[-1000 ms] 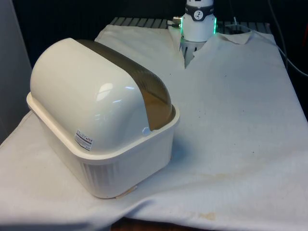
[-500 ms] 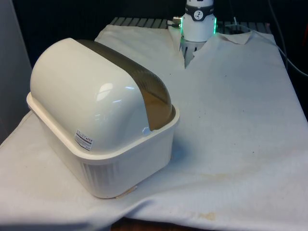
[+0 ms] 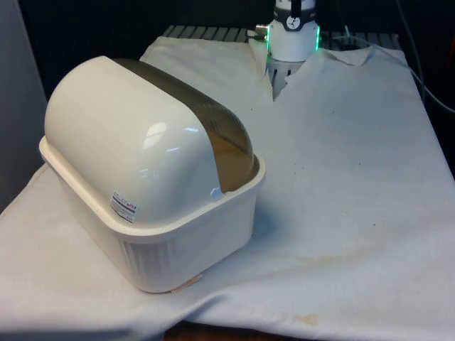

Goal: Open the lid, then close it.

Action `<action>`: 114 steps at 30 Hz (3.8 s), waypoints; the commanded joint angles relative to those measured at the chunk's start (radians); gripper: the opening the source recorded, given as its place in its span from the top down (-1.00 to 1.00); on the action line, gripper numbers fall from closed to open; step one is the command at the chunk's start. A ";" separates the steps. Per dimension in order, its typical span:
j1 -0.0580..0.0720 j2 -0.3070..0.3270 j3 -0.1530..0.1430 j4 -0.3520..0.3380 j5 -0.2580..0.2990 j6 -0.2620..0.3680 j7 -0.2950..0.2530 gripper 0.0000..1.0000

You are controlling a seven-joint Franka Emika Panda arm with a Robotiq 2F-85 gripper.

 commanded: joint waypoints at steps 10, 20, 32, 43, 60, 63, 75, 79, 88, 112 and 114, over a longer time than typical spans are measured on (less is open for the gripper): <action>0.001 -0.028 0.005 -0.095 -0.015 0.124 0.034 1.00; 0.000 -0.023 0.007 -0.148 -0.029 0.223 0.076 1.00; 0.000 -0.010 0.007 -0.202 -0.044 0.338 0.126 1.00; -0.003 0.017 0.005 -0.241 -0.067 0.452 0.183 1.00; -0.007 0.067 0.002 -0.279 -0.103 0.604 0.272 1.00; -0.008 0.076 0.001 -0.284 -0.106 0.629 0.284 1.00; -0.010 0.121 -0.003 -0.302 -0.119 0.730 0.344 1.00; -0.010 0.139 -0.006 -0.312 -0.120 0.771 0.362 1.00; -0.009 0.160 -0.014 -0.336 -0.123 0.826 0.387 1.00; -0.015 0.170 -0.020 -0.406 -0.105 0.960 0.417 1.00; -0.015 0.171 -0.021 -0.407 -0.105 0.970 0.421 1.00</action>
